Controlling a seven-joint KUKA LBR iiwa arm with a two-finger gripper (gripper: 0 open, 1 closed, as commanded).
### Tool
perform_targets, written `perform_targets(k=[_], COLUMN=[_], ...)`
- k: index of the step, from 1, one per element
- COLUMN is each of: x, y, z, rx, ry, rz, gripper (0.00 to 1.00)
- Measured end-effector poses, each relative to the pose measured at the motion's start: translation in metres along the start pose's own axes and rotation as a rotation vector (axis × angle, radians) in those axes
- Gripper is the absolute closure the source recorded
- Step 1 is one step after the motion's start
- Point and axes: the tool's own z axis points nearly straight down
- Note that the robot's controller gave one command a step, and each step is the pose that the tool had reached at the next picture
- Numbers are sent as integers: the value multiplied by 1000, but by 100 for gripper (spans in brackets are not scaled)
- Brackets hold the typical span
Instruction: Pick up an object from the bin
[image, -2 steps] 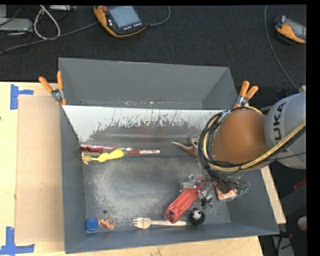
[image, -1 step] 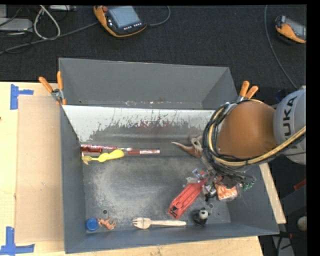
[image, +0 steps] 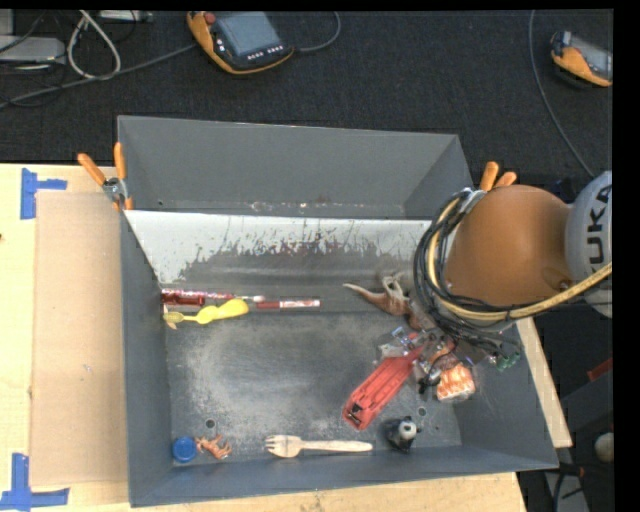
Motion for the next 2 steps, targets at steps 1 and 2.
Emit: perform_targets(k=[1, 2], x=[0, 0], y=[1, 1], z=[-24, -52], rx=[-1, -5], ry=[1, 4], rz=[2, 3], gripper=[100, 100])
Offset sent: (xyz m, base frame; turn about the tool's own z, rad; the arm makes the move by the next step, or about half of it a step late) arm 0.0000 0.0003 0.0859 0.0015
